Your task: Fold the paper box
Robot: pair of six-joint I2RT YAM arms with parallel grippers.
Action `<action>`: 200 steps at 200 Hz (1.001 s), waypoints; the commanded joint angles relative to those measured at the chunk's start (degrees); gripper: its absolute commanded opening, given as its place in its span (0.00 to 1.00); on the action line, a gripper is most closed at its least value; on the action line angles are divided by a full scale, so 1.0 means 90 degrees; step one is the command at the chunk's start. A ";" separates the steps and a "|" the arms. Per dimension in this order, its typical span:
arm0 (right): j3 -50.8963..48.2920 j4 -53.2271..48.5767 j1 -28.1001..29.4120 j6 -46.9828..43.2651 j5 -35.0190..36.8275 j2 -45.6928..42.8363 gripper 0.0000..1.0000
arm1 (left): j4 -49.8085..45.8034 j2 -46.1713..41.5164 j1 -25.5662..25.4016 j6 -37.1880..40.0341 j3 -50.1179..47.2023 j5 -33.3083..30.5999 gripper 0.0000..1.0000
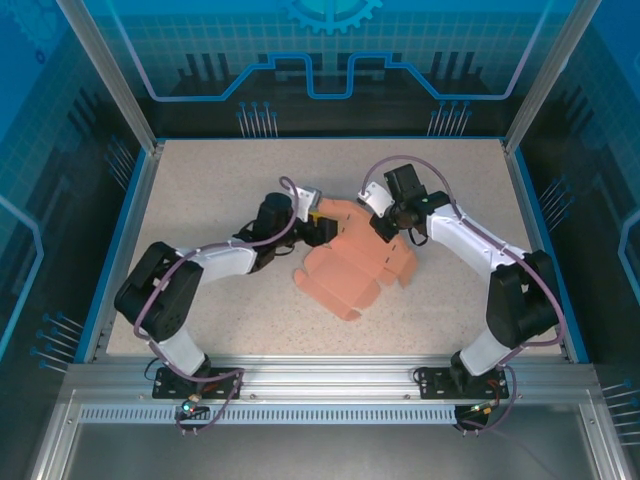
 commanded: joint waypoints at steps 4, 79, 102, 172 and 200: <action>0.0355 -0.0247 -0.0083 0.0025 -0.0239 -0.0174 0.06 | -0.0027 -0.0063 0.0260 -0.0049 0.0155 0.0713 0.62; 0.0630 -0.0592 -0.0091 -0.0048 -0.0316 -0.0013 0.06 | -0.0146 0.0882 0.0382 -0.0271 0.1093 0.1428 0.62; 0.0635 -0.0578 -0.0093 -0.0053 -0.0354 0.0020 0.06 | -0.0159 0.1036 0.0468 -0.0299 0.1278 0.1475 0.63; 0.0616 -0.0539 -0.0093 -0.0044 -0.0419 0.0097 0.06 | -0.0393 0.1304 0.0489 -0.0167 0.1971 0.1906 0.65; 0.0635 -0.0510 -0.0097 -0.0014 -0.0395 0.0108 0.06 | -0.0233 0.1332 0.0452 -0.0279 0.1958 0.2135 0.61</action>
